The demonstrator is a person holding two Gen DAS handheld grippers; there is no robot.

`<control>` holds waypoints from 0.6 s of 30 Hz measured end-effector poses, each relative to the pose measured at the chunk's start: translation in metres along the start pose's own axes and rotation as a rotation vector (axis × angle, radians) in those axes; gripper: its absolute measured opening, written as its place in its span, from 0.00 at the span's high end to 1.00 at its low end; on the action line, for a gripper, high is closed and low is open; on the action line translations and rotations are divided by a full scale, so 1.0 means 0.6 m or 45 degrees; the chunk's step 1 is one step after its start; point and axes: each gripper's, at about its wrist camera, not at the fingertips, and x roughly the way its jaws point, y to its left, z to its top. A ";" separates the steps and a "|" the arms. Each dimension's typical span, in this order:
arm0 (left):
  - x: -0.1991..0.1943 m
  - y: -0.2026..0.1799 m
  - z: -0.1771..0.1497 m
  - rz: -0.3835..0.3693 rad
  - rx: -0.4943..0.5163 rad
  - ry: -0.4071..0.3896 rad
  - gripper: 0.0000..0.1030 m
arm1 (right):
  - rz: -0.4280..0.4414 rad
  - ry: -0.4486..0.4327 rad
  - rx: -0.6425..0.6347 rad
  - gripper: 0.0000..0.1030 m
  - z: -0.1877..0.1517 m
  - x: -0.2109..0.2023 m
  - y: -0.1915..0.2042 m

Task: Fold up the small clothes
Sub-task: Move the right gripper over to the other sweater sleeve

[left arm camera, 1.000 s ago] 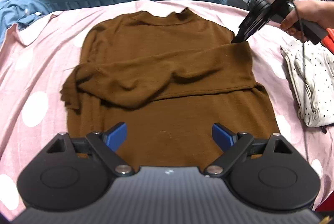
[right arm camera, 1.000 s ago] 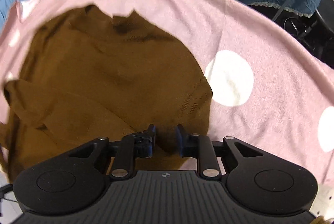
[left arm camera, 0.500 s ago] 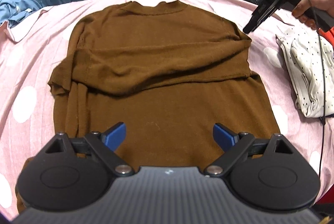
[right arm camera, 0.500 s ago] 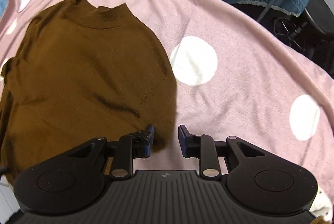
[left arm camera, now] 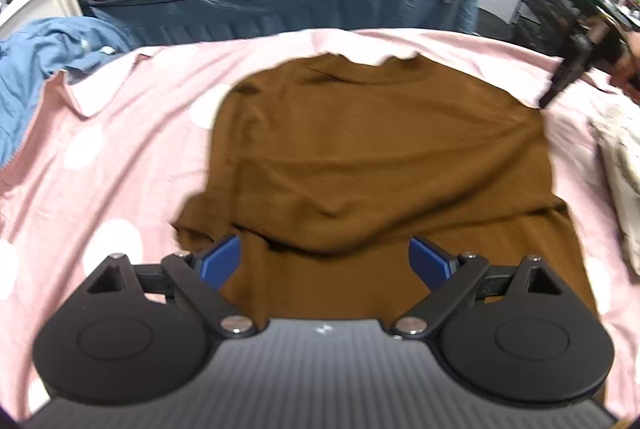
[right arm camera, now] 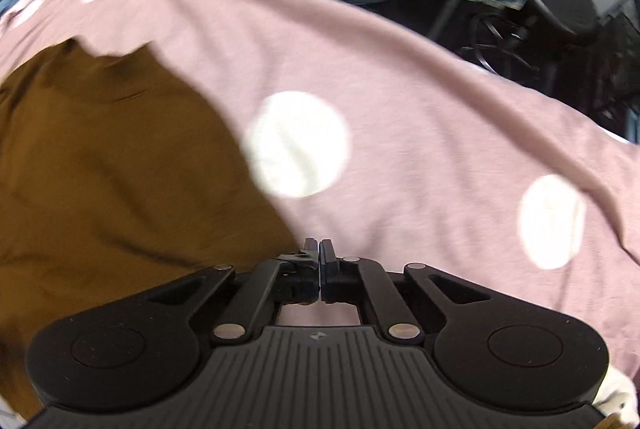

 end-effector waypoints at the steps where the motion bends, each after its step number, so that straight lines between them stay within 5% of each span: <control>1: 0.005 0.008 0.006 0.019 -0.005 -0.003 0.11 | -0.022 -0.029 0.004 0.99 0.002 -0.001 -0.011; 5: 0.019 0.039 0.032 0.081 -0.011 -0.064 0.11 | 0.010 -0.213 -0.033 0.84 -0.019 -0.036 -0.008; 9: 0.047 0.054 0.065 0.117 0.034 -0.073 0.13 | 0.386 -0.281 -0.187 0.75 -0.046 -0.073 0.053; 13: 0.102 0.034 0.084 0.193 0.253 0.030 0.13 | 0.522 -0.263 -0.288 0.64 -0.064 -0.055 0.110; 14: 0.118 0.027 0.082 0.216 0.301 0.065 0.17 | 0.538 -0.254 -0.329 0.64 -0.072 -0.050 0.125; 17: 0.150 0.028 0.078 0.280 0.373 0.112 0.59 | 0.495 -0.181 -0.411 0.66 -0.080 -0.026 0.159; 18: 0.156 0.037 0.079 0.307 0.368 0.112 0.58 | 0.400 -0.184 -0.410 0.66 -0.086 -0.022 0.161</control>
